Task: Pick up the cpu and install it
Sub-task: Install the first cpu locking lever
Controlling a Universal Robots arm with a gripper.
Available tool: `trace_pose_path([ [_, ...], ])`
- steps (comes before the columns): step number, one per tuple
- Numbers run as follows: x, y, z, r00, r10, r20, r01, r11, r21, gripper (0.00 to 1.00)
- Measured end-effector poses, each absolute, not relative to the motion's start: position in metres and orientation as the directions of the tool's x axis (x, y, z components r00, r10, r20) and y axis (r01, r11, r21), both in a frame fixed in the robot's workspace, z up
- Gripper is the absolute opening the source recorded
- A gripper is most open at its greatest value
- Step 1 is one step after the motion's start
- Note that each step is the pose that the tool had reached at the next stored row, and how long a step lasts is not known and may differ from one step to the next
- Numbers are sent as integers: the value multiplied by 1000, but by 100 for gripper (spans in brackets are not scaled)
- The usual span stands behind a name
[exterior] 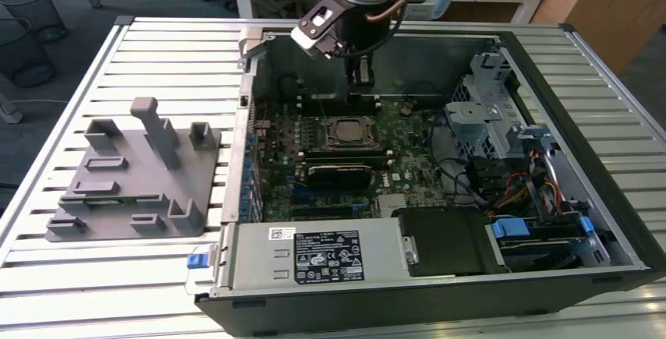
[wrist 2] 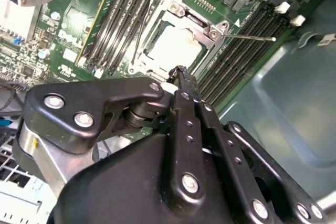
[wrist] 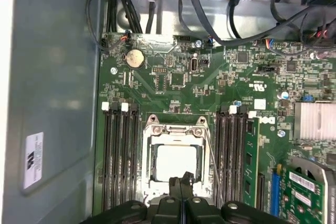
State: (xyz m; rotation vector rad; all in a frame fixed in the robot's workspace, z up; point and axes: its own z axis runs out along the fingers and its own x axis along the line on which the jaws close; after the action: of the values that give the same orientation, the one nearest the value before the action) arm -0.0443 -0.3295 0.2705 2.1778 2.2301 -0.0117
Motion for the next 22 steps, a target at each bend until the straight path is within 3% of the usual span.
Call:
trace_pose_path([
  [12,-44,-330,303,-30,999,-23,999,30,12,11],
  [22,-45,-330,299,-189,982,-23,982,189,10,11],
])
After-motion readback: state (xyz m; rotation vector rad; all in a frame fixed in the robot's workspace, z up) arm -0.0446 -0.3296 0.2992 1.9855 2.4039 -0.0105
